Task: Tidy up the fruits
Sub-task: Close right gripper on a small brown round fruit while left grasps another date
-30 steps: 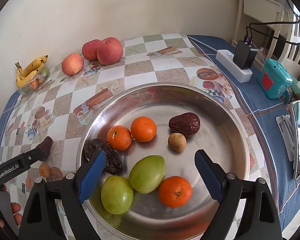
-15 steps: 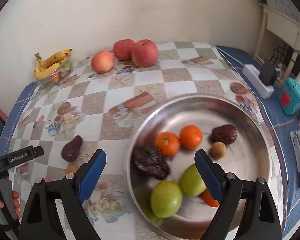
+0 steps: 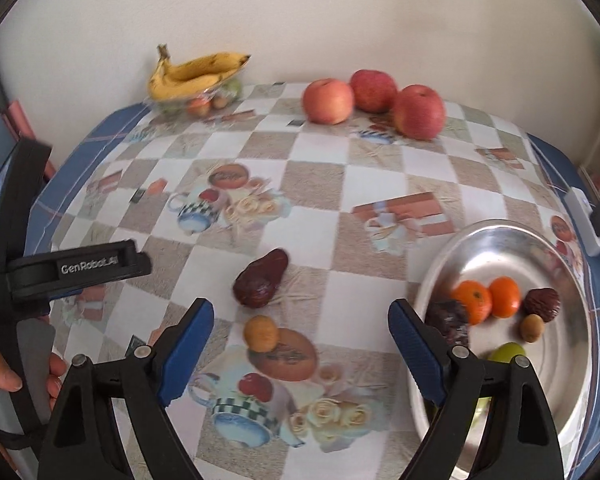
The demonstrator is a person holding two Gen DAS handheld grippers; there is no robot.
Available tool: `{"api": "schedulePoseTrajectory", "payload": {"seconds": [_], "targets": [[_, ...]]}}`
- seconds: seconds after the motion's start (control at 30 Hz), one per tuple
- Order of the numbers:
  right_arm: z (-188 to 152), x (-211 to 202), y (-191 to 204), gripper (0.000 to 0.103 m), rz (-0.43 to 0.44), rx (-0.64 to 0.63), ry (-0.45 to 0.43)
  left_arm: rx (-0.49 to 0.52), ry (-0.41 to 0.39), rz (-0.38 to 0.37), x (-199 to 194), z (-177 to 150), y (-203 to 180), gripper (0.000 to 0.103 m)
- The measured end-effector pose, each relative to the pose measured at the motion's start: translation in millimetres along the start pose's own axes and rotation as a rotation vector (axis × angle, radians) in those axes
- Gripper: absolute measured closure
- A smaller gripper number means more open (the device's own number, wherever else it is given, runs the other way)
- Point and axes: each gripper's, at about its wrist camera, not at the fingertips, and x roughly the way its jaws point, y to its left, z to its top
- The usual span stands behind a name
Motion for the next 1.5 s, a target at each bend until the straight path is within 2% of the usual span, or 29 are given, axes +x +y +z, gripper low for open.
{"api": "schedulePoseTrajectory", "payload": {"seconds": [0.03,0.07,0.1,0.17,0.23,0.37,0.43,0.5,0.57,0.8,0.9,0.97,1.13,1.23,1.33,1.4,1.5], "targets": [[-2.1,5.3,3.3,0.023,0.0,-0.009,0.017,0.01,0.003,0.0,0.7,-0.6,-2.5,0.0],[-4.2,10.6,5.8,0.032,-0.002,-0.017,0.035,0.017,0.006,0.006,1.5,-1.2,-4.1,0.0],[-6.3,15.5,7.5,0.035,0.0,-0.022,0.052,0.021,0.006,0.013,2.3,-1.4,-5.3,0.0],[-10.4,23.2,8.9,0.037,0.008,-0.026,0.077,0.027,0.0,0.01,3.5,-1.8,-7.4,0.0],[-13.2,28.6,9.5,0.043,0.02,-0.028,0.097,0.036,-0.009,-0.006,4.4,-1.1,-8.9,0.0],[-16.4,35.9,11.1,0.057,0.037,-0.017,0.115,0.056,-0.04,-0.016,3.8,2.1,-17.1,0.0],[-17.5,38.7,11.6,0.059,0.035,-0.012,0.123,0.051,-0.05,-0.036,3.3,4.3,-17.4,0.0],[-18.5,40.3,11.2,0.07,0.043,-0.01,0.127,0.043,-0.059,-0.062,3.1,5.3,-17.5,0.0],[-18.3,39.7,9.6,0.077,0.029,-0.003,0.125,0.048,-0.07,-0.069,2.5,5.7,-18.3,0.0],[-21.1,36.9,-10.2,0.077,0.014,0.052,0.136,0.098,-0.001,-0.16,9.8,4.1,-34.1,0.0],[-22.6,35.3,-19.1,0.077,0.0,0.056,0.138,0.14,-0.002,-0.14,9.8,-0.2,-46.1,0.001],[-24.1,33.7,-24.9,0.077,-0.003,0.058,0.141,0.157,-0.012,-0.163,8.2,-0.5,-51.3,0.002],[-27.4,29.9,-37.2,0.077,-0.007,0.055,0.146,0.165,-0.023,-0.246,2.5,-1.3,-61.0,0.014],[-28.3,28.9,-41.7,0.077,0.0,0.068,0.148,0.206,-0.025,-0.287,0.7,-3.0,-73.8,0.026],[-29.1,28.4,-40.7,0.077,-0.004,0.051,0.149,0.266,-0.025,-0.294,1.4,-8.7,-89.6,0.034],[-30.1,27.8,-40.3,0.077,-0.004,0.039,0.151,0.295,-0.02,-0.293,3.1,-12.1,-96.4,0.048],[-31.2,27.6,-40.9,0.077,-0.005,0.028,0.153,0.322,-0.018,-0.284,6.8,-14.9,-103.4,0.059]]}}
